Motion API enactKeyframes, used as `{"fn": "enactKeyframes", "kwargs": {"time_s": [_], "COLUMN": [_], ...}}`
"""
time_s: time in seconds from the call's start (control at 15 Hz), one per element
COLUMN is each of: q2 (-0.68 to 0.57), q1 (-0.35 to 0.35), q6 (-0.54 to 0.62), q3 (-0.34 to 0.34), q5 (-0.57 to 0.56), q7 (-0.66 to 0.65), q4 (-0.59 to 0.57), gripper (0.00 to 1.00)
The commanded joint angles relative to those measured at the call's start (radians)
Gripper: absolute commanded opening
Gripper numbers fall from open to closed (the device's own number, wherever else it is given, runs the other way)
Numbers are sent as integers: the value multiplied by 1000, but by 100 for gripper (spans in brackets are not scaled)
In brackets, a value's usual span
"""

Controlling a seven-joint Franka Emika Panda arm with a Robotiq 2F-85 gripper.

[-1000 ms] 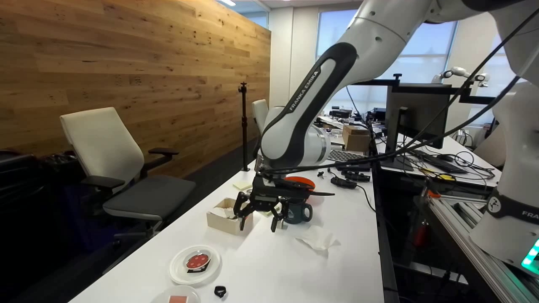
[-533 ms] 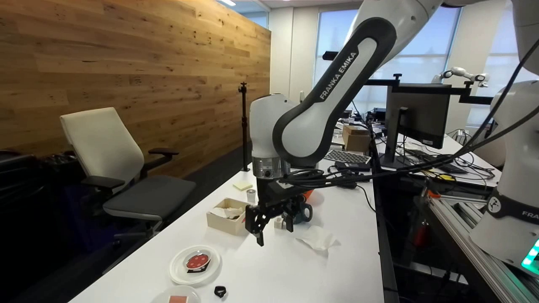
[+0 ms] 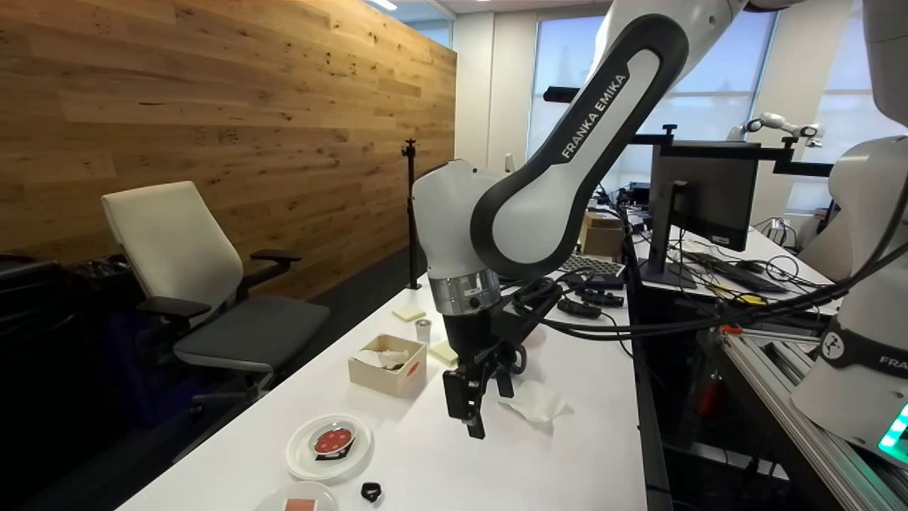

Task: Pick up one of the post-its

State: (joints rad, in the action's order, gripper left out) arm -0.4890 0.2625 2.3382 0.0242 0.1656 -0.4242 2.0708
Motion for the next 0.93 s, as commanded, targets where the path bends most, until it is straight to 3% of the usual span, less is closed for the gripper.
{"fn": "enactKeyframes", "kwargs": {"time_s": [0.0, 0.2, 0.53, 0.87], "q2": [29, 78, 177, 260], "q1": [-54, -58, -56, -88], "q6": [-23, -37, 3, 129], "q3": [-39, -20, 6, -21], "q5": [-66, -167, -335, -277], "q7": [164, 253, 232, 178], "q4": [31, 66, 124, 162], "gripper": [100, 100, 100, 100]}}
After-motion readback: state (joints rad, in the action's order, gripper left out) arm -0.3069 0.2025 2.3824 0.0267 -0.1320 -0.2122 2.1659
